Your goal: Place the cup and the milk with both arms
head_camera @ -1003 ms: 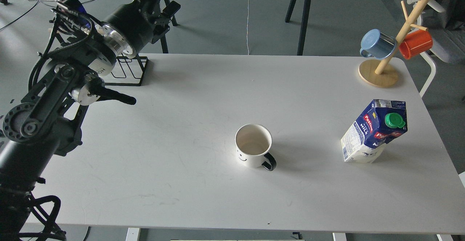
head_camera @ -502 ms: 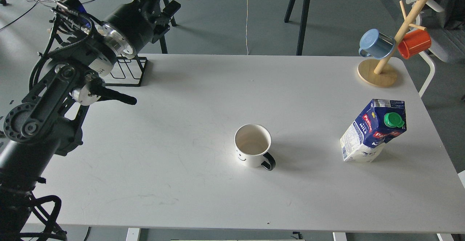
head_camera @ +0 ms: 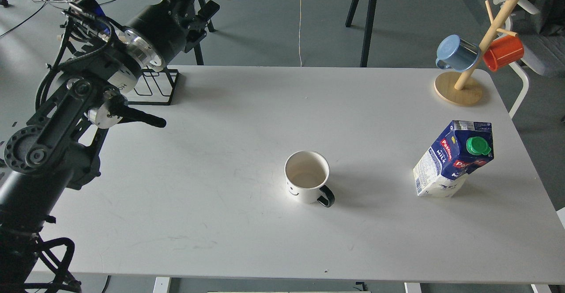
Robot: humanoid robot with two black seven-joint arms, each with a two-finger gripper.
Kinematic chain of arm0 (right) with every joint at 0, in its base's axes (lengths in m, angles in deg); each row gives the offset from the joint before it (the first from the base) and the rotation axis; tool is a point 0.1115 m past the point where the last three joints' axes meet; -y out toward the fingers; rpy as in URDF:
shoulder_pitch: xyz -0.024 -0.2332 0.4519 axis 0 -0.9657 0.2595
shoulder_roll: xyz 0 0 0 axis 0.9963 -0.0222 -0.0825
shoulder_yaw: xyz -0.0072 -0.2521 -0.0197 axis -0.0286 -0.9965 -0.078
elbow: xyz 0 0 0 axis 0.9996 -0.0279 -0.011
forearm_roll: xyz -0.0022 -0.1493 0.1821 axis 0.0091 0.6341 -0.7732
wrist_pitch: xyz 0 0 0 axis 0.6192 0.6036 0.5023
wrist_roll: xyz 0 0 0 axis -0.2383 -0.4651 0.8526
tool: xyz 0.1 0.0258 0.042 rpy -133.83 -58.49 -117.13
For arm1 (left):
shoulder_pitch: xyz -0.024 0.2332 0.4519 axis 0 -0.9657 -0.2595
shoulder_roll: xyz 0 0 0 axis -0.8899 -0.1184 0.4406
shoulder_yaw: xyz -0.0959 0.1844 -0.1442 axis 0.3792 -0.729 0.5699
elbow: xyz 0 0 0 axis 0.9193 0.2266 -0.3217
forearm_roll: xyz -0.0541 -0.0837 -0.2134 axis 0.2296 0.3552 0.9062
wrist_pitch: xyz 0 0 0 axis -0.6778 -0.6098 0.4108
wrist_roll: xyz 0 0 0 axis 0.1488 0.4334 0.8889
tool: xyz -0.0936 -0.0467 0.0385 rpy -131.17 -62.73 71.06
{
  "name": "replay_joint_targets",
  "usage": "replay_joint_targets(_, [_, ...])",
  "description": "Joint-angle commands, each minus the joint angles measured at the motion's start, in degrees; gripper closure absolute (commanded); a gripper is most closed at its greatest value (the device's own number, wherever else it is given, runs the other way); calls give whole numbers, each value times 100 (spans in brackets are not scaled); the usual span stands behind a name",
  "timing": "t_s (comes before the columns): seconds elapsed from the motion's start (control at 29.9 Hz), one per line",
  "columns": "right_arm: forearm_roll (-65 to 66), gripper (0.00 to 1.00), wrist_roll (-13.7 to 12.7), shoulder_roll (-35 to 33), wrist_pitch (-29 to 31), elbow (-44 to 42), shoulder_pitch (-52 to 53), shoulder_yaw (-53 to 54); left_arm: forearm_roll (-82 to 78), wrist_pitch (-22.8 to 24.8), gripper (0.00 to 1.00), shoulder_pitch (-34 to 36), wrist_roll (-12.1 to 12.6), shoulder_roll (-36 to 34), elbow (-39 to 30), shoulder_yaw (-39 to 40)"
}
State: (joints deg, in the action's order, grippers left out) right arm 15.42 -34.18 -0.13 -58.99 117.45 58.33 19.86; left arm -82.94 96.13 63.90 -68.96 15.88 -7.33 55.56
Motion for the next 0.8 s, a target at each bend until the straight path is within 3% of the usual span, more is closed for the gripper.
replay_joint_targets(0.0, [34,1,0,24,22,-115,-8,89,0,-8,0,16,25,16,1,-17])
replay_joint_targets(0.33, [447,1,0,621,356,-274,-16,20,0,-17,0,60,60,33,1,-43])
replay_joint_targets(0.5, [570,1,0,770,278,314,10,37,0,-8,0,60,60,33,1,-43])
replay_joint_targets(0.6, [544,1,0,1060,-82,736,28,98,0,-8,0,60,60,25,1,-52])
replay_joint_targets(0.77, [509,1,-347,1613,-426,1378,28,309,0,-8,0,60,60,33,1,-52])
